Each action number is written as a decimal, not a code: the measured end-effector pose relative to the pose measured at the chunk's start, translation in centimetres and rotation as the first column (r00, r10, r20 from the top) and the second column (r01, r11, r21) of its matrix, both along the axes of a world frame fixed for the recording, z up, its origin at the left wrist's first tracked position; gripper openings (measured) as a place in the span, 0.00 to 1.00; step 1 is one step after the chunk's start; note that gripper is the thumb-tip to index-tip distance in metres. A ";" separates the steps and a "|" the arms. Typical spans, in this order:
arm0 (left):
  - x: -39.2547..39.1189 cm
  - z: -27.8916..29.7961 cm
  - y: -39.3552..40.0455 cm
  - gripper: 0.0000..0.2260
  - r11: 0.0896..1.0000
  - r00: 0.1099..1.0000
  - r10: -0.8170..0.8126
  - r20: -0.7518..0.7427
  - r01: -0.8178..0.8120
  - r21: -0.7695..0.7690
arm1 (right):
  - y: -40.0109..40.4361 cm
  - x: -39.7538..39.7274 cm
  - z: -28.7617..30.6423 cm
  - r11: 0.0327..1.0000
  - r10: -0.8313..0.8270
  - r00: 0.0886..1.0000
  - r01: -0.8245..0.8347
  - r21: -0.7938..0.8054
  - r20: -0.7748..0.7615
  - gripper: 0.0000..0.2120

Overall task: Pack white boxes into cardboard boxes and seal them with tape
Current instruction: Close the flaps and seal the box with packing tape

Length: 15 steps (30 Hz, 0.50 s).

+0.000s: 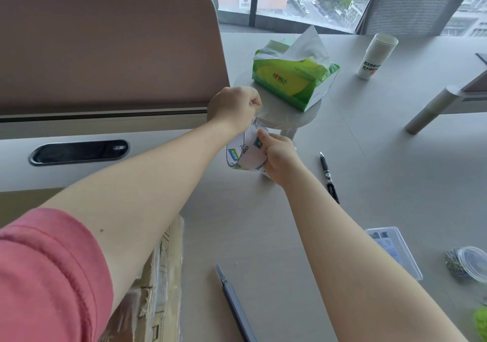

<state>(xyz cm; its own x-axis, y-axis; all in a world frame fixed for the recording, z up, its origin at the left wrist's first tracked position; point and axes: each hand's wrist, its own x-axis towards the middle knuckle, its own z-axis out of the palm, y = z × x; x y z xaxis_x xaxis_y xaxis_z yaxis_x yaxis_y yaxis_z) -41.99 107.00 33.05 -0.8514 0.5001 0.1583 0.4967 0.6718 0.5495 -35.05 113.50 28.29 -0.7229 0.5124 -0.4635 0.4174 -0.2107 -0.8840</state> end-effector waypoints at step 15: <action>2.2 2.8 -5.6 0.14 0.845 0.954 0.011 0.300 -0.170 0.508 | -3.1 1.7 5.4 0.936 0.132 0.961 -0.041 0.349 -0.244 0.19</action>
<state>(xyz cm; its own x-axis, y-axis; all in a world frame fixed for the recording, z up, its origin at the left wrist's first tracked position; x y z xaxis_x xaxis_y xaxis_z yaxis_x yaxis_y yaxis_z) -39.79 101.36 35.90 -0.9361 0.3282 0.1262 0.2236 0.2788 0.9340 -33.35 110.41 33.71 -0.8425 0.5348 -0.0647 0.1672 0.1455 -0.9751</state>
